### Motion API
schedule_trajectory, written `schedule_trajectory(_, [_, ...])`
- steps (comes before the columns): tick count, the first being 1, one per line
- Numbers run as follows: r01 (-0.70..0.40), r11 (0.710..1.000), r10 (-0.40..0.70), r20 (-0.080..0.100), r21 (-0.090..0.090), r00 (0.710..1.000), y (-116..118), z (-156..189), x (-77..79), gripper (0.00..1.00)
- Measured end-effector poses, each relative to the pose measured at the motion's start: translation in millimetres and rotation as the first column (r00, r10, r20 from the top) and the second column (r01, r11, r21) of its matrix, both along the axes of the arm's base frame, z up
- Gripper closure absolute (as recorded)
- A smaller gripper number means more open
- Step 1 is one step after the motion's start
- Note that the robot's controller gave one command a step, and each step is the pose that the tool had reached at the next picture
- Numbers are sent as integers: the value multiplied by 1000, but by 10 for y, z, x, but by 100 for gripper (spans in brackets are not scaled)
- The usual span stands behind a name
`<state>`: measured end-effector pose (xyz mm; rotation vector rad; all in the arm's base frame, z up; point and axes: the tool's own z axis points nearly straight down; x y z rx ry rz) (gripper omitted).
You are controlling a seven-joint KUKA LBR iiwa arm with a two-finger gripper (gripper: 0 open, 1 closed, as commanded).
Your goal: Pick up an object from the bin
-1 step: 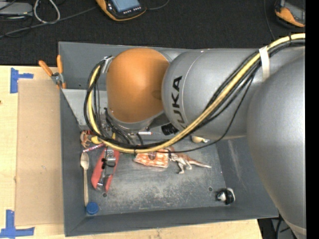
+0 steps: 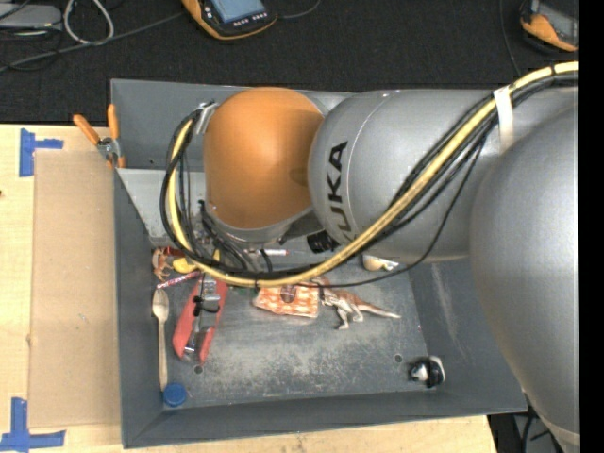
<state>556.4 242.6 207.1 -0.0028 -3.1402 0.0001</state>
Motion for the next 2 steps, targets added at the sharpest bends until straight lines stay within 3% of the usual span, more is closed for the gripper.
schedule_trajectory(1, [-386,922,386,3,1,922,-107,-752,107,0])
schedule_trajectory(2, [-538,843,538,-4,3,843,-162,-1229,90,0])
